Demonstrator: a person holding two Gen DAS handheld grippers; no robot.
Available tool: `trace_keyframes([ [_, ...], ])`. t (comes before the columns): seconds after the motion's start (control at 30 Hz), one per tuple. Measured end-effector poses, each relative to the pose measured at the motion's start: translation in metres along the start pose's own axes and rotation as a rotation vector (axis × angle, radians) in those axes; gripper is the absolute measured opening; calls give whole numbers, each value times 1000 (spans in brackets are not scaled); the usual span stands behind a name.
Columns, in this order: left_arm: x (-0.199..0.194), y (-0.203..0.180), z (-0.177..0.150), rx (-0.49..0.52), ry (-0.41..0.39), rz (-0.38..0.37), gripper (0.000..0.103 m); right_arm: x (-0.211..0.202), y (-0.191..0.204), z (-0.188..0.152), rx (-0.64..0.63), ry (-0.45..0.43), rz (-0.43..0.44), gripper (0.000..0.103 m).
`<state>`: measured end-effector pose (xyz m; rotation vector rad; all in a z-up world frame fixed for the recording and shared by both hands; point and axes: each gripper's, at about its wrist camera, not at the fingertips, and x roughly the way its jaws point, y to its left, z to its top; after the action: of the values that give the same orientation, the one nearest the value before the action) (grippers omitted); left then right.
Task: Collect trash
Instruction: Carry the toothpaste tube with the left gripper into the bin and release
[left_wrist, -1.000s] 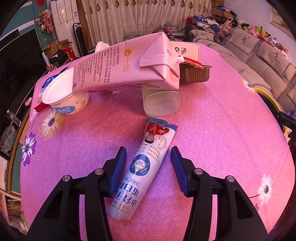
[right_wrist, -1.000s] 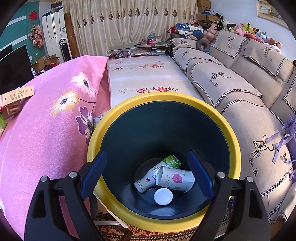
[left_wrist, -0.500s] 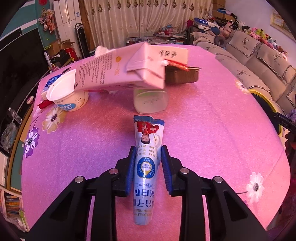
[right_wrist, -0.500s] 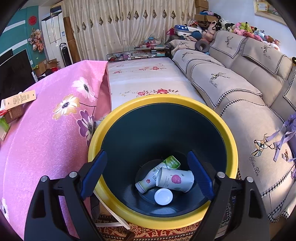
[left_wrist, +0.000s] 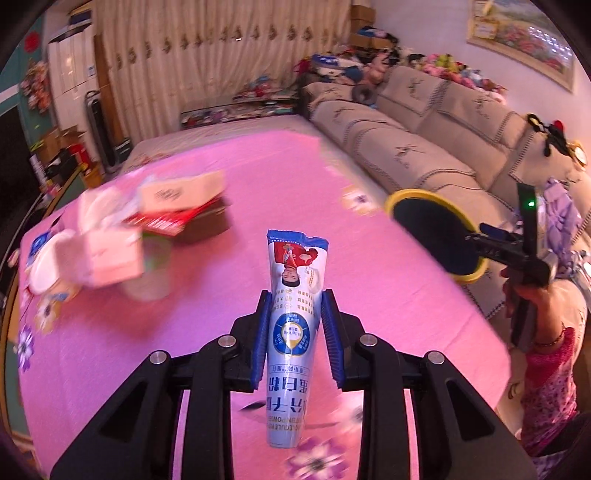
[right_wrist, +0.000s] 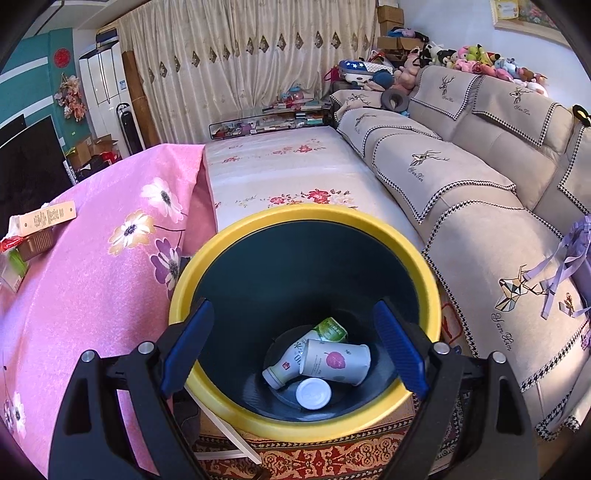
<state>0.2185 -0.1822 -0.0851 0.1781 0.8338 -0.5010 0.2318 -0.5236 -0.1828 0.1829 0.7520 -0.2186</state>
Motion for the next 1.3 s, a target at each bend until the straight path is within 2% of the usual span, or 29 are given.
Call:
trace_keyframes([
  [0.3, 53, -116, 64, 148, 21, -188, 28, -24, -34, 2, -14, -31, -46, 84],
  [0.47, 96, -169, 89, 180, 67, -224, 28, -29, -55, 0, 7, -38, -49, 84],
  [0.63, 138, -199, 107, 194, 101, -228, 28, -31, -74, -2, 25, -38, -58, 84],
  [0.93, 201, -215, 123, 189, 149, -203, 28, -23, -92, -10, 60, -20, -66, 84],
  [1.0, 209, -217, 127, 180, 146, -198, 39, -21, -93, -11, 62, -14, -66, 84],
  [1.03, 209, -217, 127, 174, 140, -194, 42, -21, -93, -10, 63, -14, -65, 84],
  [1.13, 204, -214, 130, 148, 121, -202, 42, -22, -93, -10, 67, -18, -62, 84],
  [1.3, 159, -192, 118, 138, 29, -172, 60, -24, -88, -10, 61, -21, -52, 84],
])
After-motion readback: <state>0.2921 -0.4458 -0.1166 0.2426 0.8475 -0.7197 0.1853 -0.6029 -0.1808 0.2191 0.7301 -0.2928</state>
